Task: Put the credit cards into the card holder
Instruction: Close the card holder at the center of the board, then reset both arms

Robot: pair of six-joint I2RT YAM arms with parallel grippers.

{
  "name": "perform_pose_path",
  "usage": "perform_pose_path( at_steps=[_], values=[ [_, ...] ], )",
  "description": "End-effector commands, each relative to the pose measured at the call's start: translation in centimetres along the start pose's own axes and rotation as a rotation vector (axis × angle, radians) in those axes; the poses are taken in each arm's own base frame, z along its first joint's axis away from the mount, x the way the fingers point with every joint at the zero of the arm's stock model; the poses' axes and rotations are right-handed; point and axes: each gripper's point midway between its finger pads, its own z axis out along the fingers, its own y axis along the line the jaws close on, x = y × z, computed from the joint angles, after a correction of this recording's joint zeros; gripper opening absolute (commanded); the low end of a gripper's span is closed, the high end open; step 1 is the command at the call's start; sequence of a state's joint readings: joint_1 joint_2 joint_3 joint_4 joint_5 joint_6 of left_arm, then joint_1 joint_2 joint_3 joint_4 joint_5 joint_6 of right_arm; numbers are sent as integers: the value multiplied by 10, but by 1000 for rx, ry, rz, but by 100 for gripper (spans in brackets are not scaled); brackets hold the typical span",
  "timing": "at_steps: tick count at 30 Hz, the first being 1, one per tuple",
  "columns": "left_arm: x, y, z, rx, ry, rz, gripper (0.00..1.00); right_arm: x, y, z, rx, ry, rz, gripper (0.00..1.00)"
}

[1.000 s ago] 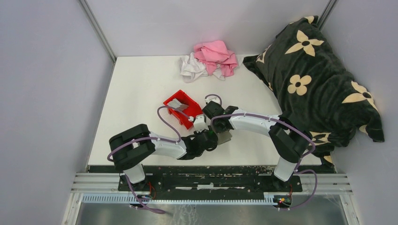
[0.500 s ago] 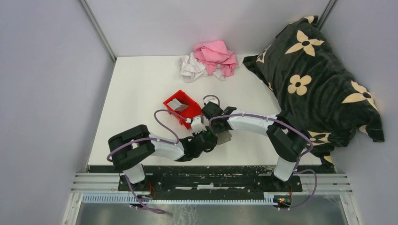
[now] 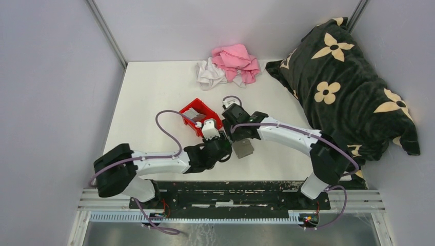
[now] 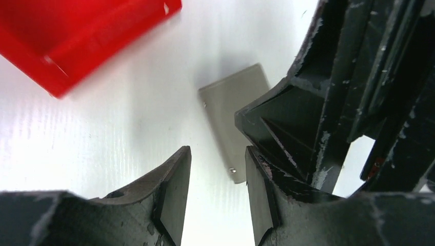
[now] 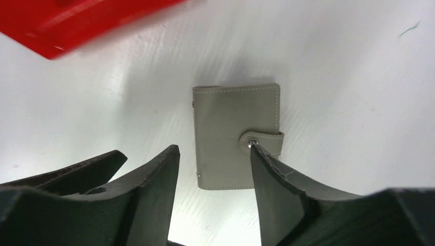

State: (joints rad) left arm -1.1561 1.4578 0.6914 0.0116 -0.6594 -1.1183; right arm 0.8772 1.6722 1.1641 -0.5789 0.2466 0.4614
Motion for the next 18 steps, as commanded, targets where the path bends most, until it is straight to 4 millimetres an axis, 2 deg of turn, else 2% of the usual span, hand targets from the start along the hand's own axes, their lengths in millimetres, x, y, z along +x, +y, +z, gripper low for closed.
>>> perform_pose_path(
  at_steps=[1, 4, 7, 9, 13, 15, 16, 17, 18],
  values=[
    [-68, -23, -31, 0, -152, 37, 52, -55, -1, -51, -69, -187, 51, 62],
    [-93, -20, -49, -39, -186, 76, 53, -66, -27, -71, -4, -247, 82, 69],
    [-111, -2, -66, -131, -206, 151, 55, -66, -62, -88, 114, -301, 118, 82],
    [-121, 12, -75, -187, -229, 181, 57, -60, -83, -95, 185, -319, 134, 90],
    [-134, 50, -90, -296, -310, 167, 62, -42, -109, -104, 272, -306, 175, 95],
    [-138, 72, -97, -342, -359, 123, 70, -36, -116, -108, 299, -300, 201, 98],
    [-141, 80, -102, -350, -381, 90, 93, -32, -120, -110, 316, -295, 212, 100],
    [-142, 87, -105, -354, -394, 65, 100, -30, -125, -112, 342, -295, 223, 100],
    [-143, 92, -107, -356, -403, 58, 99, -27, -129, -115, 361, -294, 232, 100]
  ],
)
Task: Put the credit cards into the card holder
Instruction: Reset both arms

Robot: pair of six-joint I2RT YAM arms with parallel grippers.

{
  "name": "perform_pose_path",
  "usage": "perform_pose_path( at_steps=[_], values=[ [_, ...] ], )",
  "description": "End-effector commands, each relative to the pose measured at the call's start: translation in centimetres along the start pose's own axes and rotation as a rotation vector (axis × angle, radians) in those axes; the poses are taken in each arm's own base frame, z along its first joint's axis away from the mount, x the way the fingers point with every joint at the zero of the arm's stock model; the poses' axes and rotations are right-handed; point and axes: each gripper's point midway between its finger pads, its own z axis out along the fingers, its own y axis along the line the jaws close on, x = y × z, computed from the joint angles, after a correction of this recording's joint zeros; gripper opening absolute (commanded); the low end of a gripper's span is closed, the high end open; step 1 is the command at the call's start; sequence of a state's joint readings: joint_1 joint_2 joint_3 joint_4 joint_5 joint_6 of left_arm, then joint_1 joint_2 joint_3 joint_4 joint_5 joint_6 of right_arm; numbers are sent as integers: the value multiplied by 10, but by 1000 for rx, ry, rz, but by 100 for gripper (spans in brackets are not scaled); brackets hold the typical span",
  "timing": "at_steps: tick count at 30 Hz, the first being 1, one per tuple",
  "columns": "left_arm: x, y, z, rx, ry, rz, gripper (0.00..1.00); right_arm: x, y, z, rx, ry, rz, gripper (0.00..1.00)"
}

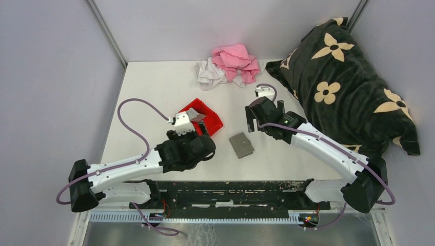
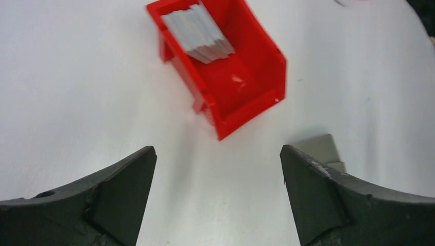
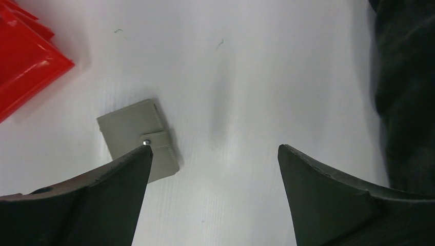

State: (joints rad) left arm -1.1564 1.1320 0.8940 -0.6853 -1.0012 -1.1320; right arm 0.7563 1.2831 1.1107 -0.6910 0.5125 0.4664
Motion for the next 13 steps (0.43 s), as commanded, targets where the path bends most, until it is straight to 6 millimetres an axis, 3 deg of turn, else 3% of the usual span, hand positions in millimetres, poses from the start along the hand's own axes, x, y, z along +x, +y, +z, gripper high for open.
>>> perform_pose_path(
  at_steps=[1, 6, 13],
  values=[
    [-21, 54, -4, -125, -139, -59, 99, 5, -35, -12, 152, -15, 37, 100],
    [-25, 75, -7, -173, -170, -32, 99, 10, -53, -20, 213, -26, 36, 100],
    [-28, 87, -9, -203, -190, -10, 99, 8, -56, -30, 166, -82, 68, 100]
  ],
)
